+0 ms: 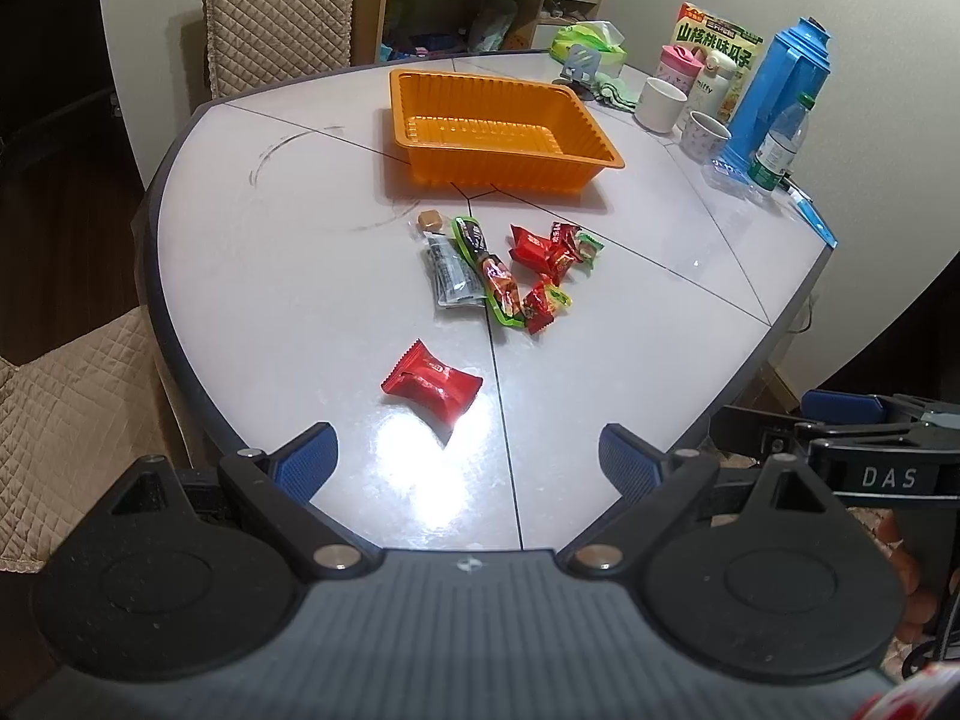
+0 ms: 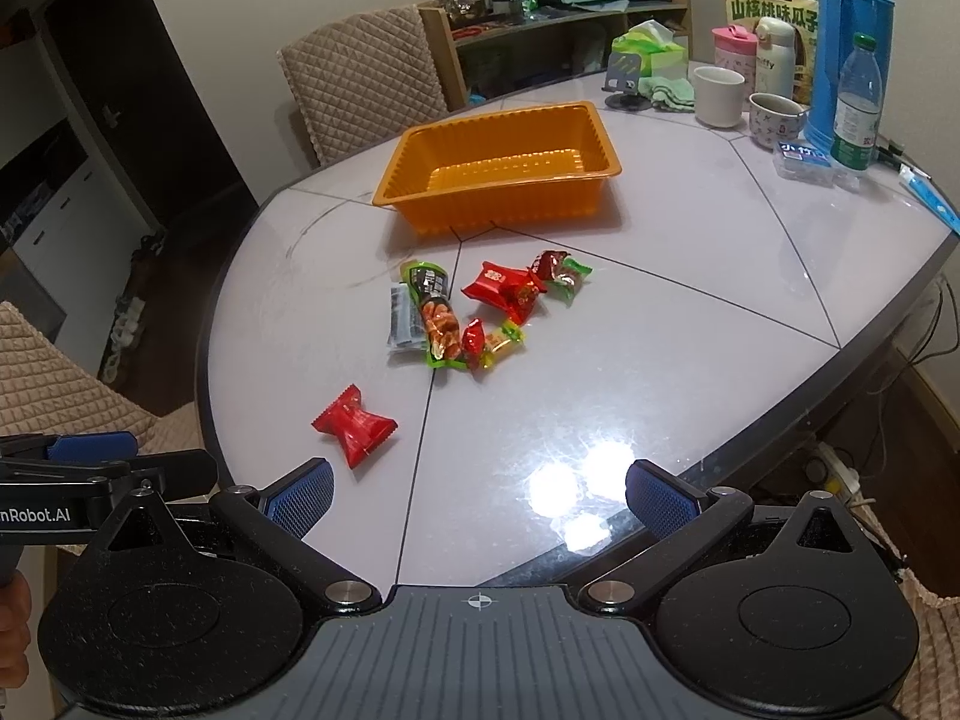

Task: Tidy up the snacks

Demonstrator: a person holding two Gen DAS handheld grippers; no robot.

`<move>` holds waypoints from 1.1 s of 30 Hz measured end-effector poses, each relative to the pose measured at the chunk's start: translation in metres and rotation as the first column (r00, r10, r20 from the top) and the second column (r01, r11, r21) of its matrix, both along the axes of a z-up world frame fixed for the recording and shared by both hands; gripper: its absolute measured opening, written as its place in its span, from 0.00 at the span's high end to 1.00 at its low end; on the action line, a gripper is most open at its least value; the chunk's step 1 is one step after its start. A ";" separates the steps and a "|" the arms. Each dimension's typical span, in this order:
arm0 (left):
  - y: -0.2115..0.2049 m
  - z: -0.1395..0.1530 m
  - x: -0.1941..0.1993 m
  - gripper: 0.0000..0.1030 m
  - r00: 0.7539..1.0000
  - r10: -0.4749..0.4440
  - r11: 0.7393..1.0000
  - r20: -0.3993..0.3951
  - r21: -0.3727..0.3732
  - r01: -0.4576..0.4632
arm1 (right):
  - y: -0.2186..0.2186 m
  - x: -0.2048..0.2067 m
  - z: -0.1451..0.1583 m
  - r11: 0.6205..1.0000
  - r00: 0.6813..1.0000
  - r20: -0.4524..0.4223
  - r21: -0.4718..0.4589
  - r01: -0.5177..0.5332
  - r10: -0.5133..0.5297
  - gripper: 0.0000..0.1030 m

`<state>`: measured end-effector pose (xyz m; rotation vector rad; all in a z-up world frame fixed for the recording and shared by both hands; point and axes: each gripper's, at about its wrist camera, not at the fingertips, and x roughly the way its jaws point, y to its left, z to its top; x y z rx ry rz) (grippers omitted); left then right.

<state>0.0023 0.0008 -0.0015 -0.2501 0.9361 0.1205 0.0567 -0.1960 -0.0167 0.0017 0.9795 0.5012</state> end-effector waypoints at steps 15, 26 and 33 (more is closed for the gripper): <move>0.005 -0.004 -0.001 0.10 1.000 0.004 1.000 0.000 -0.007 -0.004 | 0.006 0.001 0.001 1.000 1.000 -0.001 -0.006 -0.006 0.006 0.00; 0.009 -0.005 -0.001 0.10 1.000 0.006 1.000 -0.001 -0.013 -0.006 | 0.010 0.001 0.000 1.000 1.000 -0.001 -0.010 -0.009 0.009 0.00; 0.011 -0.005 -0.001 0.10 1.000 0.006 1.000 -0.001 -0.014 -0.006 | 0.013 0.002 0.001 1.000 1.000 0.002 -0.016 -0.008 0.008 0.00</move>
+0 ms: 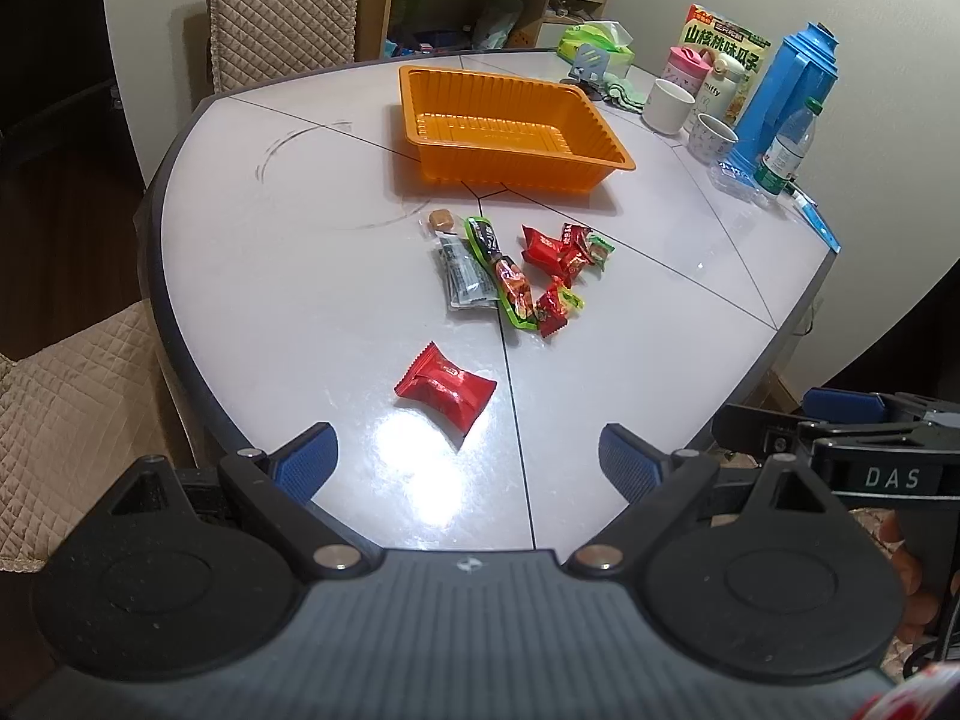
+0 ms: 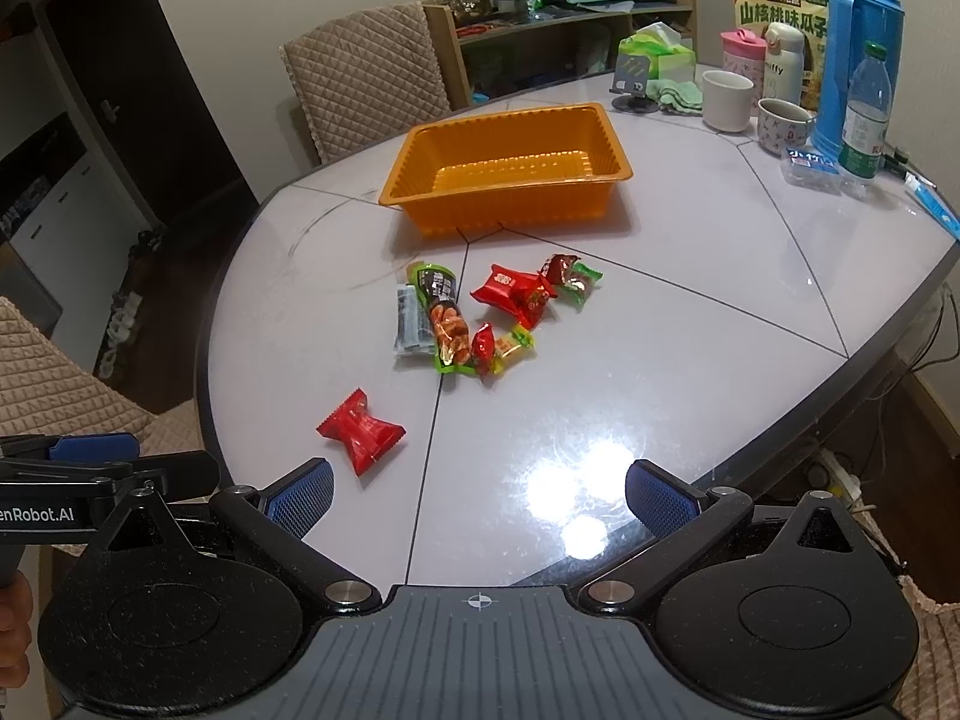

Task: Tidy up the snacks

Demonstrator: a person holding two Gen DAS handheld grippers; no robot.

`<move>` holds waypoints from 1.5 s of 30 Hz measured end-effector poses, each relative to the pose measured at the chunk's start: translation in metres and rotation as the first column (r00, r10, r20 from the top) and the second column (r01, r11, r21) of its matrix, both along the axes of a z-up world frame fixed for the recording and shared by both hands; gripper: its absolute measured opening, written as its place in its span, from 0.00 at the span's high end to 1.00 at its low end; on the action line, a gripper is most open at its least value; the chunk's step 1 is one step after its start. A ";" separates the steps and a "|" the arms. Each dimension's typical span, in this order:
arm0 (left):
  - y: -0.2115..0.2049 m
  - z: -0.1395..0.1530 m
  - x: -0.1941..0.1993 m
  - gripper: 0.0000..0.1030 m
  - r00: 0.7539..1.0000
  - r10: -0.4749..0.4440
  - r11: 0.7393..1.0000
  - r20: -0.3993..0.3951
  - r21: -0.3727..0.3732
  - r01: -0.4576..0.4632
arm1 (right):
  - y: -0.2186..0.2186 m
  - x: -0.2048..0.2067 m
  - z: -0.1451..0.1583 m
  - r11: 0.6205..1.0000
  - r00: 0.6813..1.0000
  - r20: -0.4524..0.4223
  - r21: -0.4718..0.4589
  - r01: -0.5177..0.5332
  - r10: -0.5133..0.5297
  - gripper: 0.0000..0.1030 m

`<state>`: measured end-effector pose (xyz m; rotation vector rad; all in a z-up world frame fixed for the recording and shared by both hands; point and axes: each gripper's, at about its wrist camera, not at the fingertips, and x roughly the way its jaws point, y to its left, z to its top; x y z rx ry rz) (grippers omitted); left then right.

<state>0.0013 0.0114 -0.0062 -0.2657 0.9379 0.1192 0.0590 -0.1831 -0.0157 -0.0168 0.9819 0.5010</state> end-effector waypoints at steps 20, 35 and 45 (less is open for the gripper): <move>0.006 -0.001 0.006 0.10 1.000 0.005 1.000 -0.013 -0.011 -0.005 | 0.004 0.007 -0.004 1.000 1.000 -0.016 -0.004 -0.010 0.009 0.00; 0.009 -0.011 0.017 0.10 0.999 0.023 0.999 -0.038 -0.024 -0.024 | -0.004 0.021 -0.016 1.000 0.999 -0.032 0.009 0.007 -0.007 0.00; 0.011 -0.038 0.034 0.10 0.998 0.063 0.998 -0.031 -0.004 -0.063 | -0.020 0.041 -0.028 0.998 0.999 -0.033 0.046 0.033 -0.032 0.00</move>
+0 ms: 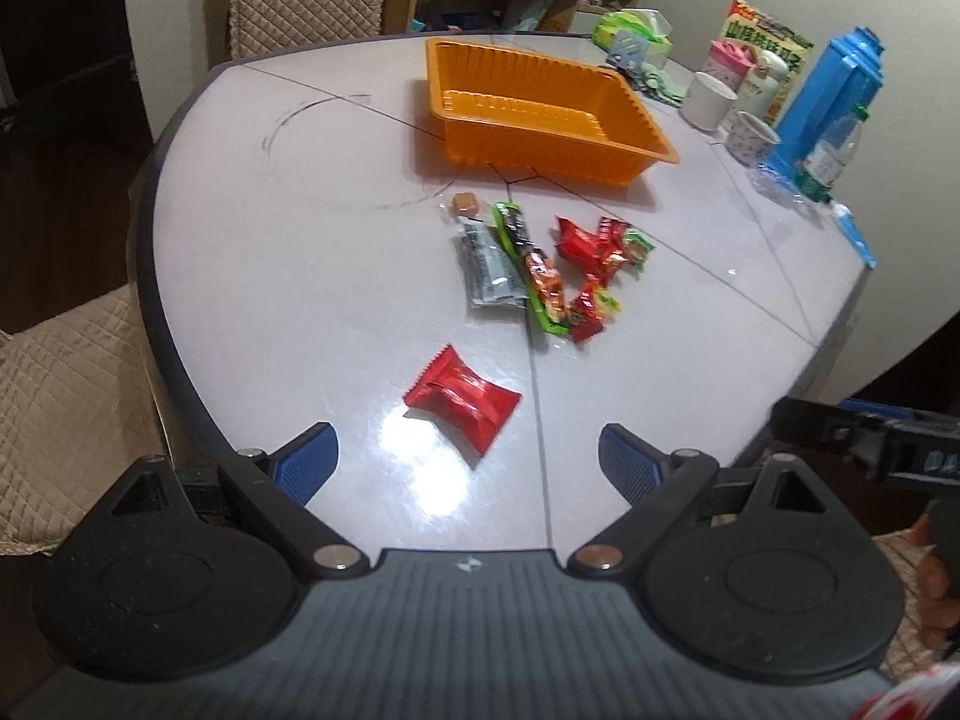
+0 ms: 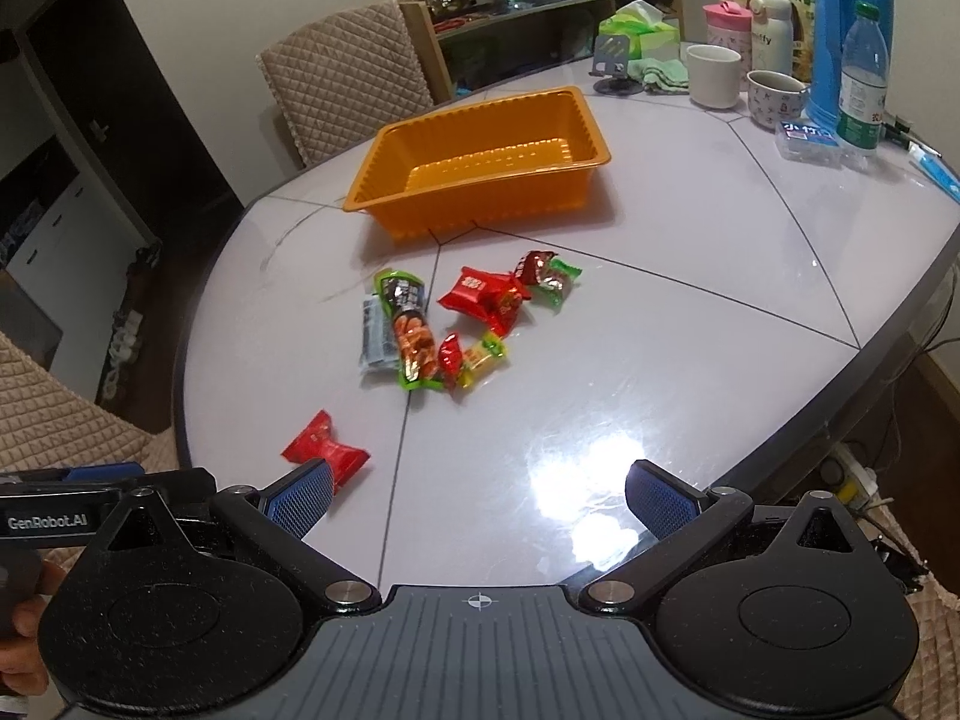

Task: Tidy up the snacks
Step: 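Move left tool to the red square candy while right tool approaches a small red candy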

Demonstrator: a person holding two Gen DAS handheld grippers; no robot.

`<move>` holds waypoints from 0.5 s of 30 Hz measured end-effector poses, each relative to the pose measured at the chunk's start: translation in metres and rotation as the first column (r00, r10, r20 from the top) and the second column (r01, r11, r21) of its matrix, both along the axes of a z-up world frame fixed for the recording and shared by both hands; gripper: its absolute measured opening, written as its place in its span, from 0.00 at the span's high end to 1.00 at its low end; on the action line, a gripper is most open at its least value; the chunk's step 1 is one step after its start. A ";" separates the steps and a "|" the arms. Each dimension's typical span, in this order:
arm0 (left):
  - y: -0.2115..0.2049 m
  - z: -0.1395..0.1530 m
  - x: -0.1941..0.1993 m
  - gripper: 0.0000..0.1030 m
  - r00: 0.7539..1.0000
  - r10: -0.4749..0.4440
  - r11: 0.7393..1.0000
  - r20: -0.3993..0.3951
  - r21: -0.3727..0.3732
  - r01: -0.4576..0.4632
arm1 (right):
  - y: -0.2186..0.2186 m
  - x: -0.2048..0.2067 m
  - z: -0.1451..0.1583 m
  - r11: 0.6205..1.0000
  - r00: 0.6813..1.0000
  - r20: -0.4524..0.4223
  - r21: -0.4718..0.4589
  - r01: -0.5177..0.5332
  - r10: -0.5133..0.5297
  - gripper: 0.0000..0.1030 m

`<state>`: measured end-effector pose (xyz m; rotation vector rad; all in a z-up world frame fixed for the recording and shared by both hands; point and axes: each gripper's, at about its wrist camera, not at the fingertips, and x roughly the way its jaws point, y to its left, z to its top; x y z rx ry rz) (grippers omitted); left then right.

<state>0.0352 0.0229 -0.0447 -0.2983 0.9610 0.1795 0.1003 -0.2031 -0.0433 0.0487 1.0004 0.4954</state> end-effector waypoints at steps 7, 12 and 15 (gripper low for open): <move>0.001 -0.023 0.014 0.13 0.999 0.046 0.999 -0.009 -0.002 -0.046 | -0.009 0.019 -0.009 1.000 1.000 0.004 0.005 0.002 -0.002 0.00; -0.001 -0.038 0.025 0.20 0.998 0.063 0.998 -0.030 0.005 -0.063 | -0.013 0.035 -0.017 1.000 1.000 -0.005 -0.006 -0.009 0.009 0.00; -0.002 -0.045 0.031 0.22 0.996 0.084 0.996 -0.031 0.007 -0.084 | -0.015 0.046 -0.022 1.000 1.000 -0.019 -0.008 -0.019 0.019 0.00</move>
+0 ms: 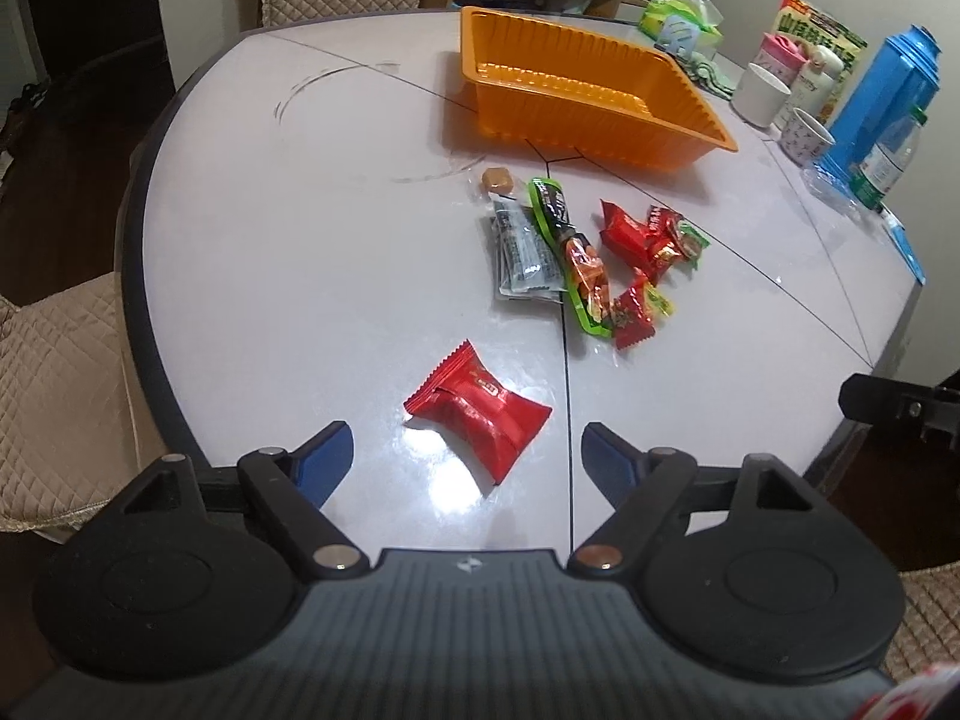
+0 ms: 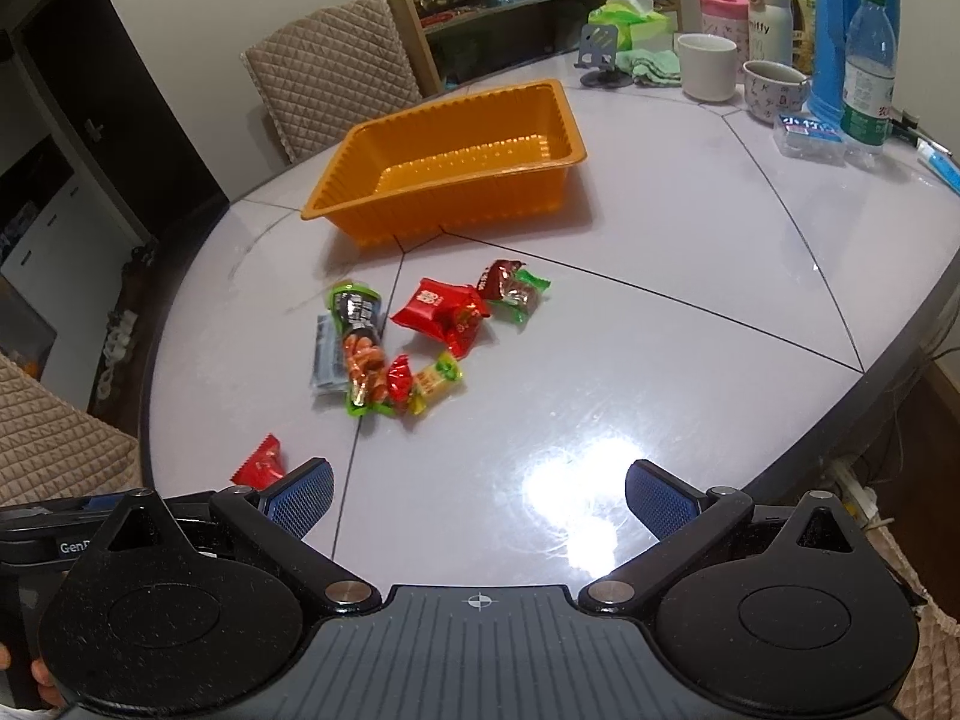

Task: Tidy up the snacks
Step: 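Move left tool to the red square candy while right tool approaches a small red candy, then close left gripper on the red square candy while right gripper closes on small red candy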

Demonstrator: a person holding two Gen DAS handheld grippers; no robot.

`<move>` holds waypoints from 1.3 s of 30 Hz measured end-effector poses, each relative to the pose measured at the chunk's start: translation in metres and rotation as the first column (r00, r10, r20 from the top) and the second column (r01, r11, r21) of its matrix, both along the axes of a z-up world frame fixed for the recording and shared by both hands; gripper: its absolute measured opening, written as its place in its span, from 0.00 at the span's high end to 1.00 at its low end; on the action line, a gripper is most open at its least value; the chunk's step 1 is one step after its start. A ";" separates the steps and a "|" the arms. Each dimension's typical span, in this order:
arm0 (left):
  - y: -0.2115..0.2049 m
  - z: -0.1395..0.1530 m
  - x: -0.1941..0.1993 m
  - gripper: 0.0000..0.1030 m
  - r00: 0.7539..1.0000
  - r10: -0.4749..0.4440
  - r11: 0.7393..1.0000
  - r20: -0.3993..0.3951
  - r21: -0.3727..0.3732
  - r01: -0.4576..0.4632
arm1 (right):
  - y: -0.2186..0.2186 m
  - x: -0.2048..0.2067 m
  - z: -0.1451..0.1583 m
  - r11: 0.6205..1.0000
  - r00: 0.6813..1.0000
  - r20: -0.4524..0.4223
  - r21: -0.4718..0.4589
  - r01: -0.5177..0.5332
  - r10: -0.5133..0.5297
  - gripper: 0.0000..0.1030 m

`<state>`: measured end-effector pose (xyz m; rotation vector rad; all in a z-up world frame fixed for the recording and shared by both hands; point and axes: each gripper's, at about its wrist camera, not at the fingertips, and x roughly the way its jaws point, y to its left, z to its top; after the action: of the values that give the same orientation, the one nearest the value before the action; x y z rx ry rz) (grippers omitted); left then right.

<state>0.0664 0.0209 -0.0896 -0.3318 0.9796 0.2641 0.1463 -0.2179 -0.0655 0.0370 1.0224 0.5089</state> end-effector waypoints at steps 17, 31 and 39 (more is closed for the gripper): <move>0.001 -0.028 0.040 0.37 0.985 0.167 0.986 -0.048 -0.005 -0.168 | 0.014 0.054 -0.028 0.991 0.990 -0.020 0.009 -0.137 0.137 0.00; 0.003 -0.042 0.049 0.54 0.968 0.232 0.972 -0.092 -0.005 -0.233 | 0.038 0.080 -0.044 0.965 0.964 -0.021 0.017 -0.263 0.264 0.00; 0.001 -0.044 0.051 0.61 0.973 0.211 0.977 -0.093 0.009 -0.211 | 0.050 0.086 -0.048 0.948 0.948 -0.019 0.031 -0.318 0.319 0.00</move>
<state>0.1169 0.0216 -0.1331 -0.4284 1.0376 0.4768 0.2320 -0.1676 -0.1139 -0.1000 1.0506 0.8189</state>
